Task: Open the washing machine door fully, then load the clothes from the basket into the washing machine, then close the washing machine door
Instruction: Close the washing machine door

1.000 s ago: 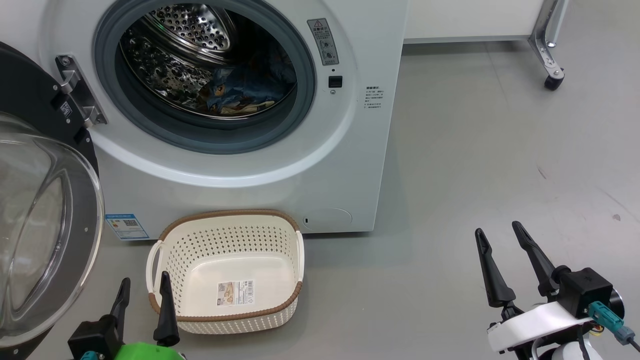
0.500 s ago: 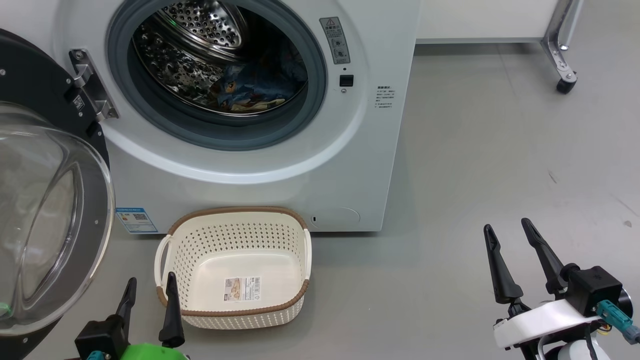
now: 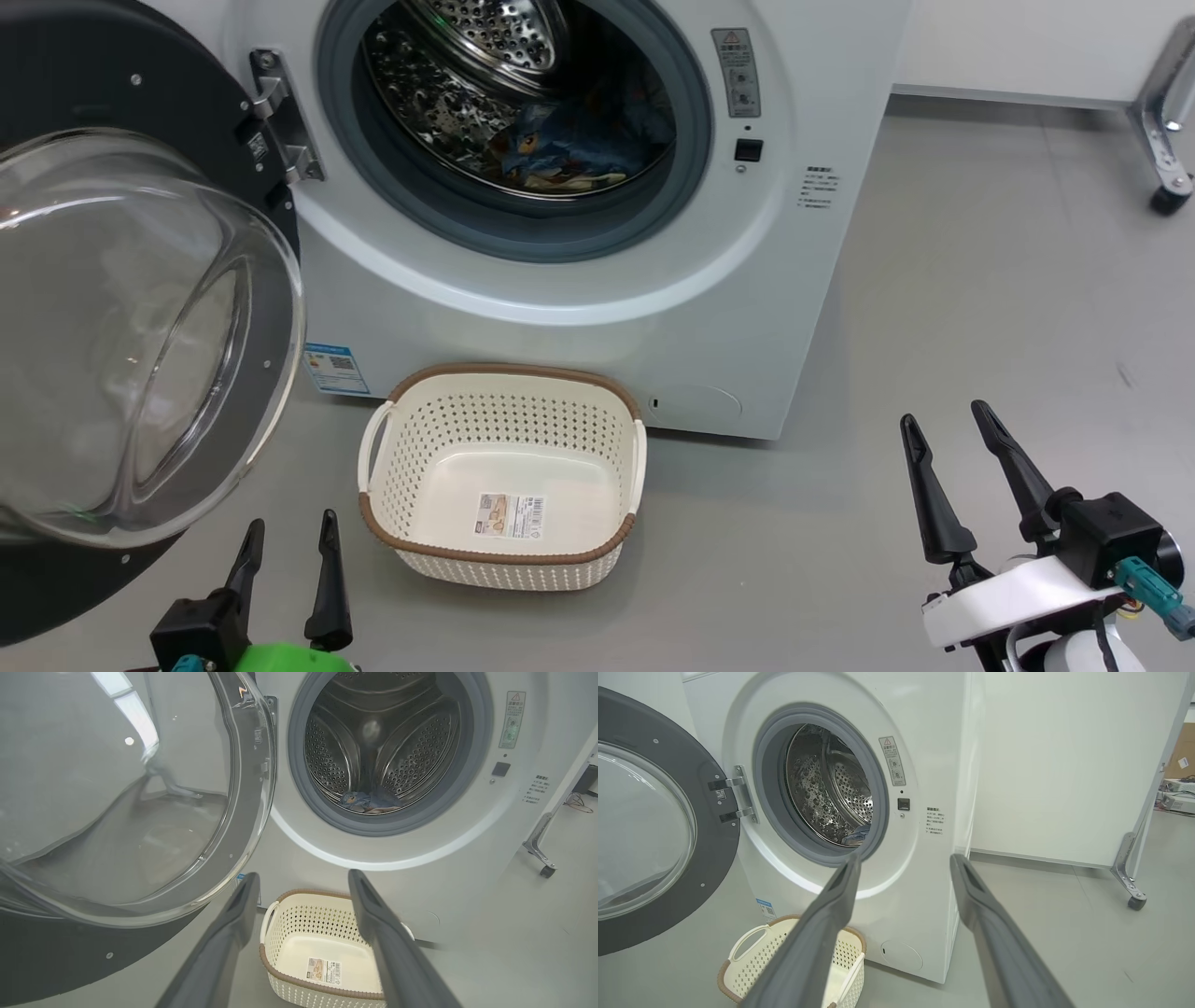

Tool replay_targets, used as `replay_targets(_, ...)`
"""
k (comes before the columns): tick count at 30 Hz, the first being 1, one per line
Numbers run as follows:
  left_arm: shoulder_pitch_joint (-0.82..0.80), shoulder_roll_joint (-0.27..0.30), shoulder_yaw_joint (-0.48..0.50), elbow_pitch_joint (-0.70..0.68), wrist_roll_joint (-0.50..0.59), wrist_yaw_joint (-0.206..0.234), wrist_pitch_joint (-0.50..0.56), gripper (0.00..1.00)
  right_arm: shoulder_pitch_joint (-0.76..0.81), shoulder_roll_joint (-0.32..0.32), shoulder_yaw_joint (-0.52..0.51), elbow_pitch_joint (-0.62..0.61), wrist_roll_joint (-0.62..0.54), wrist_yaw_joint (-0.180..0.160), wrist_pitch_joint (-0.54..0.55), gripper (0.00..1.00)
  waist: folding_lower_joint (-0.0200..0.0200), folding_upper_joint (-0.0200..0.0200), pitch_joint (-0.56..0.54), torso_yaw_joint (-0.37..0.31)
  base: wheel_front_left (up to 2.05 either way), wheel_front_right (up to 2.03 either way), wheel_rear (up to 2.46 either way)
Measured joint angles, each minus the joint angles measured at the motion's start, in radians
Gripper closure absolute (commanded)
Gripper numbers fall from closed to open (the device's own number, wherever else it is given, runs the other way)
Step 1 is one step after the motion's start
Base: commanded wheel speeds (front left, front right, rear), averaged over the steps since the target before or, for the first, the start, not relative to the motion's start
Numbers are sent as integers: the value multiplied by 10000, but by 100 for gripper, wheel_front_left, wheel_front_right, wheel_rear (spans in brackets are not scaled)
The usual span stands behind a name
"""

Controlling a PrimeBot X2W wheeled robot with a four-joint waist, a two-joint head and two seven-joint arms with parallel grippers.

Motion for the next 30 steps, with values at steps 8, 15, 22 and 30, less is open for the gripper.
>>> replay_targets(8, -1, 13, -35, 48, -4, 174, 0, 0, -48, -31, 180, -65, -2, 2, 0, 0, 0, 0, 49, 932, 0, 0, 0)
replay_targets(15, -12, 19, 4, 19, -4, 284, 0, 0, -78, -94, 240, -59, -2, 2, 0, 0, 0, 0, 90, 1732, 0, 0, 0)
replay_targets(22, -24, 25, 151, -86, 56, 424, 0, 0, -77, -109, 251, -17, -4, 2, 0, 0, 0, 0, 100, 2464, 0, 0, 0)
replay_targets(30, -25, 25, 209, -236, 54, 439, 0, 0, -74, -58, 343, 2, -4, 2, 0, 0, 0, 0, 64, 3172, 0, 0, 0)
